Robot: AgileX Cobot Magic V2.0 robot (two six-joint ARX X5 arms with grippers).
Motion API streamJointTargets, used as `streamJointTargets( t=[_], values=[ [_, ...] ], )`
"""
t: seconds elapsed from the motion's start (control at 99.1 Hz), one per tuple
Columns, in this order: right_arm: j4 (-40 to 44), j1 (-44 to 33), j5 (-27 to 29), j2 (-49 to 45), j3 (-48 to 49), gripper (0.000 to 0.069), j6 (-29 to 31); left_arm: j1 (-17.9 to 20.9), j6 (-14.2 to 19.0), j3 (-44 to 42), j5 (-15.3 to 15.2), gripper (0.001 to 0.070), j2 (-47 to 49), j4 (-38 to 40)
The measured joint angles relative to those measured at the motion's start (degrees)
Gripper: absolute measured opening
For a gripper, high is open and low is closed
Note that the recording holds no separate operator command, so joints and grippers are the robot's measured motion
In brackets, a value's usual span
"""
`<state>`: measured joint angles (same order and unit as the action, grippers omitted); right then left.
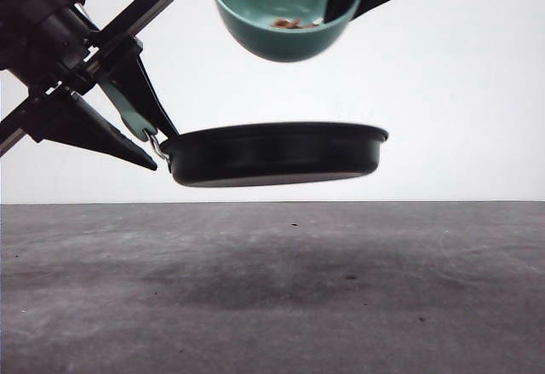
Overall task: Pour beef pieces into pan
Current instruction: 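Tilt the bowl over the raised pan with the right gripper, pouring cubes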
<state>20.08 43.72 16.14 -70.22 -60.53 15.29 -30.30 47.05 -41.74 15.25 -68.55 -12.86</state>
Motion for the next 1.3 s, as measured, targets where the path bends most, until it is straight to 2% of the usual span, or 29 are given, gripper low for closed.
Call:
streamJointTargets(
  t=[0.131, 0.333, 0.585, 0.767, 0.898, 1.009, 1.302],
  values=[
    [0.35, 1.01, 6.69, -0.33, 0.0, 0.0021, -2.38, 0.0, 0.0, -1.2, 0.57, 0.0136, 0.0, -1.14],
    [0.26, 2.03, 11.96, -1.09, 0.0, 0.0021, -3.48, 0.0, -0.15, -6.56, 0.98, 0.0136, 0.0, -4.13],
    [-3.48, 4.74, 20.44, -1.09, 0.02, 0.0021, -5.31, 0.0, -2.05, -10.99, 0.48, 0.0136, 0.0, -8.7],
    [-10.14, 7.63, 23.04, -1.42, 0.04, 0.0021, -14.75, 0.0, -2.51, -11.23, 0.31, 0.0136, 0.0, -11.13],
    [-11.34, 9.22, 23.17, -2.25, 0.04, 0.0021, -23.26, 0.0, -2.67, -11.23, 0.28, 0.0136, 0.0, -11.19],
    [-12.5, 9.99, 25.94, -3.06, 0.04, 0.0021, -28.96, 0.02, -2.67, -11.23, 0.31, 0.0136, 0.0, -11.21],
    [-14.64, 10.6, 27.85, -4.44, 0.04, 0.0021, -36.96, 0.02, -2.67, -11.23, 1.18, 0.0136, 0.0, -11.21]
  ],
)
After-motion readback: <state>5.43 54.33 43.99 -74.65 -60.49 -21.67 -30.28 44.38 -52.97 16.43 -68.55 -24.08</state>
